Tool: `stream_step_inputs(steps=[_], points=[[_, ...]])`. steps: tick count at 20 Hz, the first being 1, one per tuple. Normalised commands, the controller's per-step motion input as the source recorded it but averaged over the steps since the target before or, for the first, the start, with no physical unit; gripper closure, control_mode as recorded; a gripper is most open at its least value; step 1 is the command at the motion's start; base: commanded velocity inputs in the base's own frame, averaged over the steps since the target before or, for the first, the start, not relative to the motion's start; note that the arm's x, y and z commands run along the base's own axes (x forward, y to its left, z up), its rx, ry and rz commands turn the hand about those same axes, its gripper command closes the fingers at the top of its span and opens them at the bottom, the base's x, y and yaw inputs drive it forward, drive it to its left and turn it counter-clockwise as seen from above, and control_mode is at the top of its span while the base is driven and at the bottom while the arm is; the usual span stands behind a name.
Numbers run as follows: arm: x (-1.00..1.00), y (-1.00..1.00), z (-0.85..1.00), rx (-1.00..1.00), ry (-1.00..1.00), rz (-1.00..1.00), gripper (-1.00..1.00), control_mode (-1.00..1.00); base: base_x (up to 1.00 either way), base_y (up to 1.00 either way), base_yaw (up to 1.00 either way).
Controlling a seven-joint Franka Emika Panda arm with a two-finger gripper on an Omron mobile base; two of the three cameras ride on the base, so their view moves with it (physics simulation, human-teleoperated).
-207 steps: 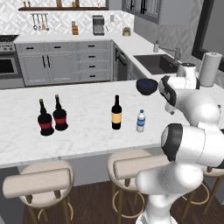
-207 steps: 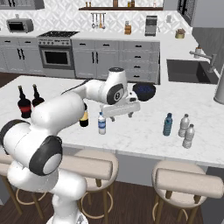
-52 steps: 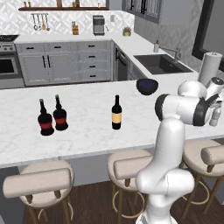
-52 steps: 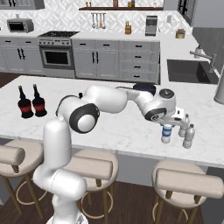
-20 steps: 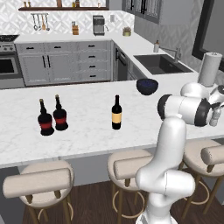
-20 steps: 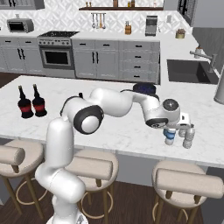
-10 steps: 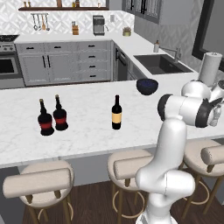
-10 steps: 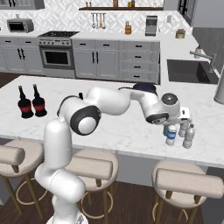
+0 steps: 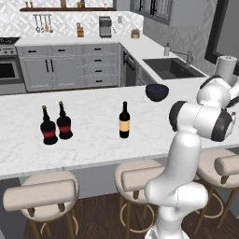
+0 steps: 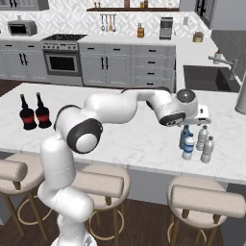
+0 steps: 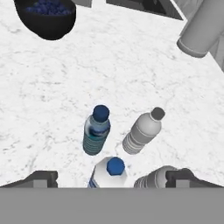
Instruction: Move the plastic bottles in the middle to the plastics group, and the glass bottles in the middle to the glass group.
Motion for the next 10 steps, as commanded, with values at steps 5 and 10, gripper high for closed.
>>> stream_step_inputs(steps=[5, 10], points=[[-0.2, 0.75, 0.05, 0.0, -0.08, 0.08, -1.0, -1.0, 0.0, 0.0, 0.0], [-0.09, 1.0, 0.2, 0.0, 0.07, 0.15, -1.0, -1.0, 0.0, 0.0, 0.0]])
